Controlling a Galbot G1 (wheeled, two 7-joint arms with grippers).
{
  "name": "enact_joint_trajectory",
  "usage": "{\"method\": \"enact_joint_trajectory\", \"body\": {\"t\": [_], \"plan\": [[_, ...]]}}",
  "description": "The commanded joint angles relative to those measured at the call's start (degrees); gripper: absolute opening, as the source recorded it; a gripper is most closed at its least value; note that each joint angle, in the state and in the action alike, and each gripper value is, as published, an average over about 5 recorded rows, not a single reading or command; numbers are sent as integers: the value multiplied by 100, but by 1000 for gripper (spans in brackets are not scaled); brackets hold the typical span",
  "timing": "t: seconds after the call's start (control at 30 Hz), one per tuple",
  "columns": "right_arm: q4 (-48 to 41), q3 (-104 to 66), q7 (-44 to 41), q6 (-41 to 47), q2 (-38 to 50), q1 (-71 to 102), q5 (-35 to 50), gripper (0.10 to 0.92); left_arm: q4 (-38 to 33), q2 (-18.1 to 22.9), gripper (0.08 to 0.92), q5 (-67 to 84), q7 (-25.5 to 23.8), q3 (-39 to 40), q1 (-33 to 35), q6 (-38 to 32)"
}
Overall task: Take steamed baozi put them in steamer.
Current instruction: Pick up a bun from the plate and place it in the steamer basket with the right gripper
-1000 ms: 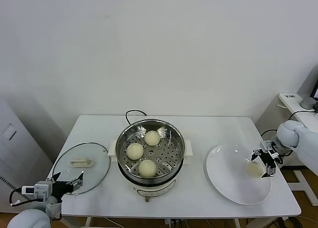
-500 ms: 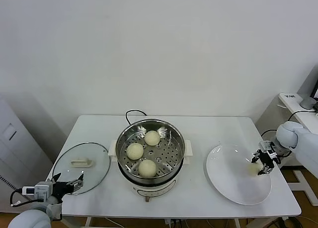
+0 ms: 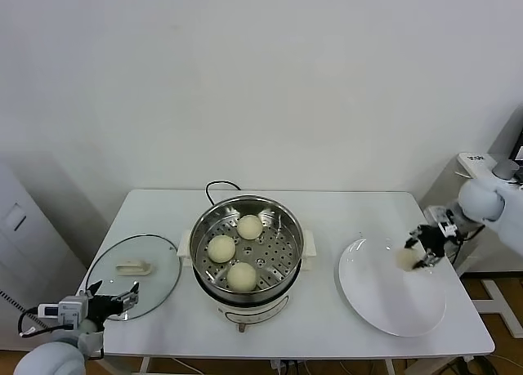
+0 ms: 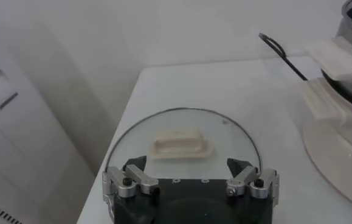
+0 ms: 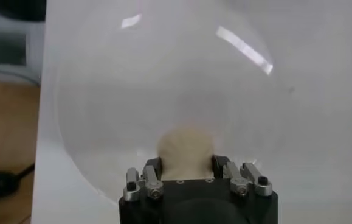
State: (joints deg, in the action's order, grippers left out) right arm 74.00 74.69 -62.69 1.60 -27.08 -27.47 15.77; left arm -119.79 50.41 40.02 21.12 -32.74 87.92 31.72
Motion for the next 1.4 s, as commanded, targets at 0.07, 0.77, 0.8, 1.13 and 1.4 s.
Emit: {"method": "enact_joint_trajectory", "body": {"t": [0.07, 0.77, 0.8, 1.13, 1.4], "plan": [[1531, 2808, 417, 1259, -524, -3339, 2526, 518, -70, -32, 823, -3, 8, -11, -13, -5], [1696, 2279, 1936, 2614, -2701, -2801, 4271, 518, -31, -54, 823, 0, 30, 2, -44, -38], [1692, 2235, 2034, 2666, -2753, -2726, 4287, 518, -26, -58, 823, 0, 30, 2, -44, -39], [1547, 1884, 2487, 2891, -3175, -2051, 4277, 518, 4, -69, 823, 10, 26, 10, -49, -52], [1464, 1838, 2607, 2952, -3398, -1705, 4080, 518, 25, -63, 823, 11, 24, 15, -45, -65]]}}
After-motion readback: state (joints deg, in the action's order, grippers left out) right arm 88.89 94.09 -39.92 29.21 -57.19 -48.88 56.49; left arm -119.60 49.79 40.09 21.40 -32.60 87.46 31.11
